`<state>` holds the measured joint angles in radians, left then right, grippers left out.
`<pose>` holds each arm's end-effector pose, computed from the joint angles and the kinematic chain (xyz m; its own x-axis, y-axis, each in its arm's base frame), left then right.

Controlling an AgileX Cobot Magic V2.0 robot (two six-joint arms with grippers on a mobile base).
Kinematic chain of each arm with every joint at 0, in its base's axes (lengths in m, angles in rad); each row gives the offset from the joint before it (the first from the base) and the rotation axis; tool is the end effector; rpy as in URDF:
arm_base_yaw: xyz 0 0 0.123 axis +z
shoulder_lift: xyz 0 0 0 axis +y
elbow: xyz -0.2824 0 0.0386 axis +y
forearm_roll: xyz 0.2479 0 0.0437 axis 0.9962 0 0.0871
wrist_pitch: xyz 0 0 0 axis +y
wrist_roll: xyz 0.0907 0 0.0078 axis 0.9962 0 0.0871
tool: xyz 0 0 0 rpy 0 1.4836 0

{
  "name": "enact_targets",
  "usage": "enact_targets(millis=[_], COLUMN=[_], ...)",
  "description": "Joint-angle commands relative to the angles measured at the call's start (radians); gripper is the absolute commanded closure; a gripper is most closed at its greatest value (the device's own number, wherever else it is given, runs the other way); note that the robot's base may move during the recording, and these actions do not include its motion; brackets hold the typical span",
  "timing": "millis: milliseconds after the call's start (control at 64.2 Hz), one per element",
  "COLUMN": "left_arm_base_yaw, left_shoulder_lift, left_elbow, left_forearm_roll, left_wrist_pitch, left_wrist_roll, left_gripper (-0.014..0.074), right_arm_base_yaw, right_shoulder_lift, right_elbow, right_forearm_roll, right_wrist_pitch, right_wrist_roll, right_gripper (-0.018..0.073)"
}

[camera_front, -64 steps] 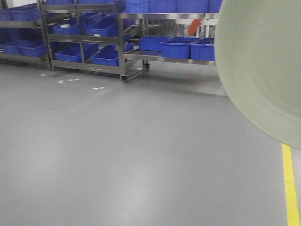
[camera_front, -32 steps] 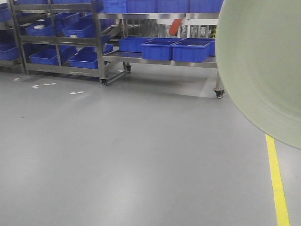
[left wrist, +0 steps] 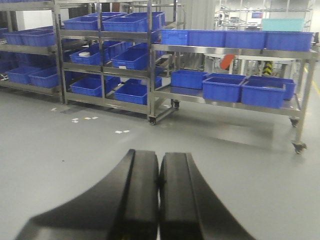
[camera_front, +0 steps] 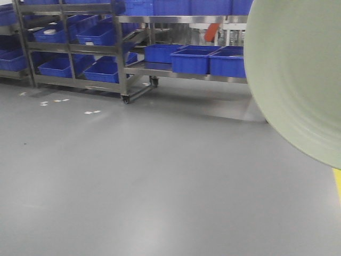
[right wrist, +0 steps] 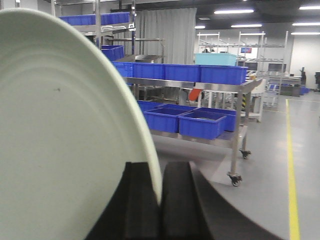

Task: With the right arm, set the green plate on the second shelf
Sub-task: 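Drive the base to the shelf of blue bins, holding the plate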

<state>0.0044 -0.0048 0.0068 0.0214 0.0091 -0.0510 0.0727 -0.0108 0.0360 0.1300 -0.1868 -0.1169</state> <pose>0.0562 0.0003 0.2102 0.0761 -0.0293 -0.9967 -0.0023 0.9996 -0.0295 0.0544 0.0018 0.2181 0.2435 0.0286 -0.9695 -0.0520 0.9985 0.0164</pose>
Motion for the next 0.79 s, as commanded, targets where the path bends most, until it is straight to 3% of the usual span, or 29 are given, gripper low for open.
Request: enact_targets(millis=[0,779], left_arm_base_yaw=[-0.002,-0.002], left_shoulder_lift=[-0.003,-0.003], left_elbow=[0.042,0.042], left_forearm_roll=[-0.005,-0.005], left_wrist_pitch=[-0.082,-0.082], left_wrist_roll=[-0.006,-0.006], left_gripper=[0.0466,0.0466], right_arm_base_yaw=[-0.001,-0.001], right_shoulder_lift=[0.010,0.010], right_elbow=[-0.027,-0.027], right_forearm_roll=[0.007,0.007], right_wrist_pitch=[-0.109,-0.109], right_wrist_roll=[0.003,0.003], right_gripper=[0.0505,0.0505])
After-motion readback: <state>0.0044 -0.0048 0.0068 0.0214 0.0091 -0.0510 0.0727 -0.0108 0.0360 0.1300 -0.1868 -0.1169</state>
